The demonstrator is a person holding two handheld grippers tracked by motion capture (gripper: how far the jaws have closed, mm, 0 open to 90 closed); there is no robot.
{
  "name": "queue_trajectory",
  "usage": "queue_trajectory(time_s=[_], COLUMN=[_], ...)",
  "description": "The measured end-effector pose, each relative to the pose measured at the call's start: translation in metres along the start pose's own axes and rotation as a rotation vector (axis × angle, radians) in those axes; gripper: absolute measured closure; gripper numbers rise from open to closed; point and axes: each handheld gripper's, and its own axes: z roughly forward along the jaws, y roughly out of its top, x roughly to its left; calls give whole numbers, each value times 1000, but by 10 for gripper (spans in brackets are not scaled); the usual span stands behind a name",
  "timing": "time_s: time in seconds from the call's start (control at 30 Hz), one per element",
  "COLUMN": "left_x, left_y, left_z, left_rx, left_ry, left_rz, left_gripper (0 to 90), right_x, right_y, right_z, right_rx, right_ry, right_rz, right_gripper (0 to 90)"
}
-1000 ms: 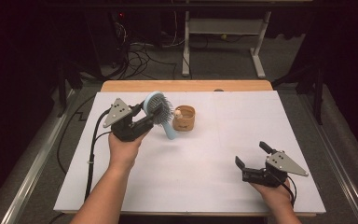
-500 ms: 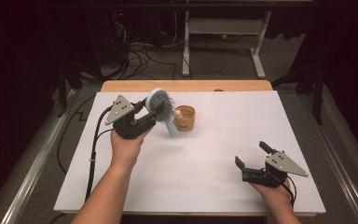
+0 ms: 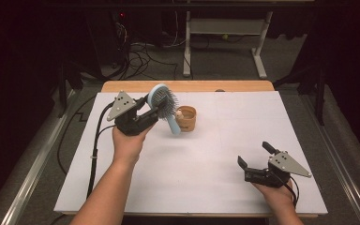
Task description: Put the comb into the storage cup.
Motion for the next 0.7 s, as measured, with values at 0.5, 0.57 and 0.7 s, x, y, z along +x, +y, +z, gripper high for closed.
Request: queue_trajectory(time_s=[0.5,0.57,0.7], left_x=[-14,-15,-18], left_y=[1,1,-2], left_z=[11,13,18], left_rx=[-13,-14,-11], left_ry=[-13,-17,-15], left_rz=[-20,-19,-22], left_gripper=[578,578,578], right_x=[0,0,1], right_y=[0,0,0], right_z=[-1,0,0], right_rx=[-2,-1,1], right_ry=[-4,-4,-2], right_rz=[2,2,1], right_gripper=[3,3,3])
